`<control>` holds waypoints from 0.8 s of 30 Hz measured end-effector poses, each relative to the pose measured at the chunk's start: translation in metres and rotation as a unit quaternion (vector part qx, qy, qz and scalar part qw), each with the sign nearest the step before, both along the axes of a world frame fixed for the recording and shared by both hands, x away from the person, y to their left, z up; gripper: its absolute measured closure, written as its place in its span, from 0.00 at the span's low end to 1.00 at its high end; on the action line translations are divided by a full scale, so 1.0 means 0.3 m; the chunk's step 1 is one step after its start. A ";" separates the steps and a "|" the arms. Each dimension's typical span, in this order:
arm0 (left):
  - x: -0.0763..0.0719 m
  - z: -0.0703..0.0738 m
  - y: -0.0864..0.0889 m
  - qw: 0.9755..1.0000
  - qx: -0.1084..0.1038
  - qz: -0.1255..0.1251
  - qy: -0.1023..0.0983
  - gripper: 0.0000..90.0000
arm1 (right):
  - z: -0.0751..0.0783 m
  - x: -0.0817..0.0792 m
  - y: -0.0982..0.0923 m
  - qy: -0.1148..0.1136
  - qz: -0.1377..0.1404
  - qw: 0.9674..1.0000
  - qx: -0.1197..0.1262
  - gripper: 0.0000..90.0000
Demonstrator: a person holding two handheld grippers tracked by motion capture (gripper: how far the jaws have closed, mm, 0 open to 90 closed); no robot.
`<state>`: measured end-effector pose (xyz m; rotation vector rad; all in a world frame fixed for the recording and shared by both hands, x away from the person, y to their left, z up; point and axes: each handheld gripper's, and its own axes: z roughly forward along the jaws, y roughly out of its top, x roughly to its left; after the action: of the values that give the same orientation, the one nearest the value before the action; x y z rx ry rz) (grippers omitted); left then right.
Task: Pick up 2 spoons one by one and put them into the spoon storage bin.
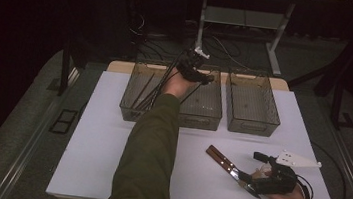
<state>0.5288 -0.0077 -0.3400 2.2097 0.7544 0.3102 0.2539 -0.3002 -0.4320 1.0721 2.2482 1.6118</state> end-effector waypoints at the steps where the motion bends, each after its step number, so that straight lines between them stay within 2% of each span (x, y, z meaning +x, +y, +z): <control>1: 0.004 -0.002 -0.005 1.000 0.004 -0.002 0.000 0.98 | 0.000 0.000 0.000 0.000 0.000 1.000 0.001 0.02; 4: 0.011 -0.011 -0.021 1.000 0.003 -0.001 -0.003 0.98 | 0.000 0.000 -0.001 -0.001 0.000 1.000 0.002 0.02; 6: 0.012 -0.016 -0.025 1.000 0.004 0.006 -0.014 0.97 | 0.000 0.001 -0.002 -0.001 0.000 1.000 0.003 0.02; 7: 0.014 -0.019 -0.026 1.000 0.001 0.012 -0.020 0.85 | 0.000 0.001 -0.002 -0.002 0.000 1.000 0.003 0.02; 8: 0.012 -0.021 -0.029 1.000 -0.001 0.012 -0.018 0.73 | 0.000 0.001 -0.002 -0.002 0.000 1.000 0.003 0.02; 11: 0.000 -0.022 -0.027 1.000 0.006 0.006 -0.016 0.59 | 0.001 0.000 -0.004 -0.001 0.000 1.000 0.003 0.02; 13: -0.017 -0.022 -0.021 1.000 -0.001 0.005 -0.019 0.54 | 0.001 0.001 -0.005 -0.001 0.000 1.000 0.003 0.02; 15: -0.033 -0.019 -0.009 1.000 -0.014 0.002 -0.011 0.49 | 0.000 0.002 -0.004 -0.002 0.000 1.000 0.002 0.02; 17: -0.054 -0.016 0.006 1.000 -0.013 -0.007 -0.009 0.46 | 0.000 0.002 -0.002 -0.003 0.000 1.000 0.001 0.02; 20: -0.094 -0.014 0.028 0.999 -0.030 -0.011 -0.007 0.40 | 0.000 0.002 0.000 -0.001 0.001 1.000 -0.003 0.02; 24: -0.149 -0.006 0.065 0.999 -0.034 -0.023 -0.004 0.30 | -0.003 0.005 0.002 -0.005 0.001 1.000 -0.006 0.02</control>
<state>0.4841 0.0116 -0.3417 2.1563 0.6982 0.2672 0.2553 -0.2997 -0.4327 1.0582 2.2498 1.5995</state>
